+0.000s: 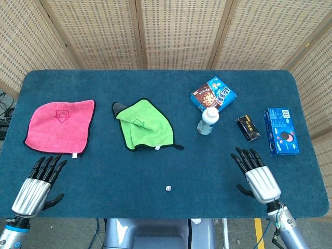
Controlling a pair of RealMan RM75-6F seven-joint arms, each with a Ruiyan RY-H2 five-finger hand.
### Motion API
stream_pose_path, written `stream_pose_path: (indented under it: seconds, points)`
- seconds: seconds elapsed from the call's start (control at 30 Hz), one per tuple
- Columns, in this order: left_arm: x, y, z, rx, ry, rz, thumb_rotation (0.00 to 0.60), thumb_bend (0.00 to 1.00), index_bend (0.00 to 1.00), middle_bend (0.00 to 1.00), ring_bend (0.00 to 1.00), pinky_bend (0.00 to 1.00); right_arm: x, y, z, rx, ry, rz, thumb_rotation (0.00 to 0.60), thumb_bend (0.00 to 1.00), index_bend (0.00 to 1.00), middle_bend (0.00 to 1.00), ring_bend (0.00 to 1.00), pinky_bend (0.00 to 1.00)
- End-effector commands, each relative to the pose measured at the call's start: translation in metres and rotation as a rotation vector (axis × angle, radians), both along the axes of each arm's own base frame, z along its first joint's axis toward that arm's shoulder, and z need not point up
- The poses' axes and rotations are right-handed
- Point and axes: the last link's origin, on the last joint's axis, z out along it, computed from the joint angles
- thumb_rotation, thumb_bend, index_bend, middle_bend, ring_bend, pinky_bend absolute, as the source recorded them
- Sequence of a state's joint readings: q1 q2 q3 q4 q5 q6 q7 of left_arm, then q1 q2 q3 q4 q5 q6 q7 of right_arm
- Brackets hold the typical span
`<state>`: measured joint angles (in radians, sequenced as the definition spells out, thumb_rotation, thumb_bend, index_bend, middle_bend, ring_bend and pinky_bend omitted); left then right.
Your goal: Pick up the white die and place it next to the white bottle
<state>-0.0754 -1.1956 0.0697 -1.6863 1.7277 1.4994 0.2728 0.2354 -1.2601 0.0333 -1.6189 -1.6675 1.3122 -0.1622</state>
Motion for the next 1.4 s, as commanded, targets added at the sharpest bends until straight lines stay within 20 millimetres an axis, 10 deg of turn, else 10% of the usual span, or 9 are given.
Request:
stream_pose_path:
  seconds: [0.03,1.4]
  points:
    - [0.000,0.000,0.000,0.001,0.000,0.001,0.600,0.21,0.00,0.00,0.00,0.00,0.007,-0.010,-0.007,0.023,0.002,0.028,0.600,0.26,0.04,0.00,0.00,0.00]
    - [-0.003,0.003,-0.003,-0.015,-0.002,0.011,0.600,0.22,0.00,0.00,0.00,0.00,0.090,-0.014,-0.098,0.233,-0.182,0.333,0.600,0.26,0.17,0.00,0.00,0.00]
